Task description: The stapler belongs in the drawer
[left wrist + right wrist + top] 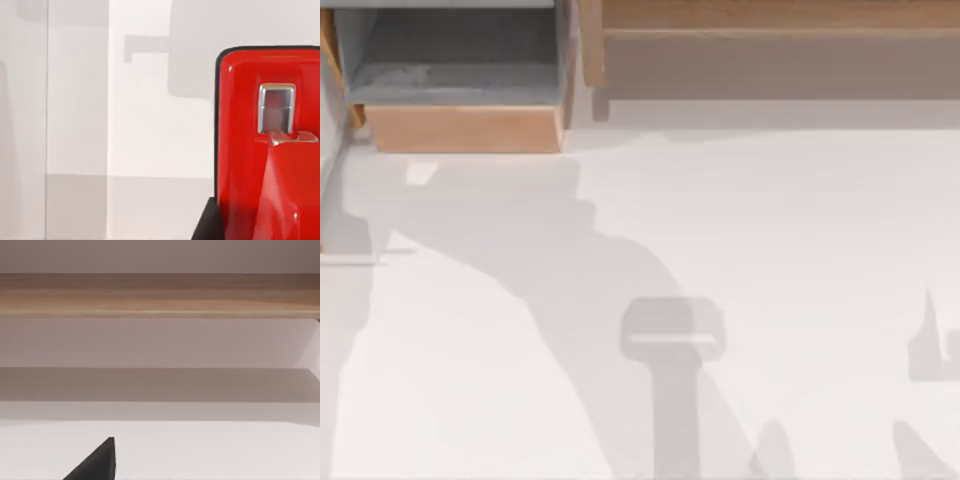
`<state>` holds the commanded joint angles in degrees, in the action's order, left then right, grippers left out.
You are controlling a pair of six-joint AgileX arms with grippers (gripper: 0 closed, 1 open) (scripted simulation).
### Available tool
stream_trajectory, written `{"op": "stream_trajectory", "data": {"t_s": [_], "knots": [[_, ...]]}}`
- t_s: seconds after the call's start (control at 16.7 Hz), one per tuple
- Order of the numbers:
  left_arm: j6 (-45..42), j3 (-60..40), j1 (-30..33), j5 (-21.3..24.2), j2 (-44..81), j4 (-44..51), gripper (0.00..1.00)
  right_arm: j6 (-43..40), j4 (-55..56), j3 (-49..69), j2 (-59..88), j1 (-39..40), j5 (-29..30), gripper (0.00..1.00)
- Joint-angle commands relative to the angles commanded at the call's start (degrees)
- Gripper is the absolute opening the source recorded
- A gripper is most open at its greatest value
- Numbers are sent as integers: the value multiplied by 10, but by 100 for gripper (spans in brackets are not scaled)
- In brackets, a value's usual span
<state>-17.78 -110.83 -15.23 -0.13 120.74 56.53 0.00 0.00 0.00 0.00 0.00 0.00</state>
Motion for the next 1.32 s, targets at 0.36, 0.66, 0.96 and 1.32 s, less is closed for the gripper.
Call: {"op": "stream_trajectory", "data": {"t_s": [0.36, 0.66, 0.96, 1.32], "knots": [[-36, -66, -39, -5, 141, 39, 0, 0, 0, 0, 0, 0, 0, 100], [-40, -60, -35, -5, 153, 57, 0, 0, 0, 0, 0, 0, 0, 100], [-46, -77, -34, -14, 132, 37, 0, 0, 0, 0, 0, 0, 0, 100], [-66, -136, -56, -55, 7, -31, 0, 0, 0, 0, 0, 0, 0, 100]]}}
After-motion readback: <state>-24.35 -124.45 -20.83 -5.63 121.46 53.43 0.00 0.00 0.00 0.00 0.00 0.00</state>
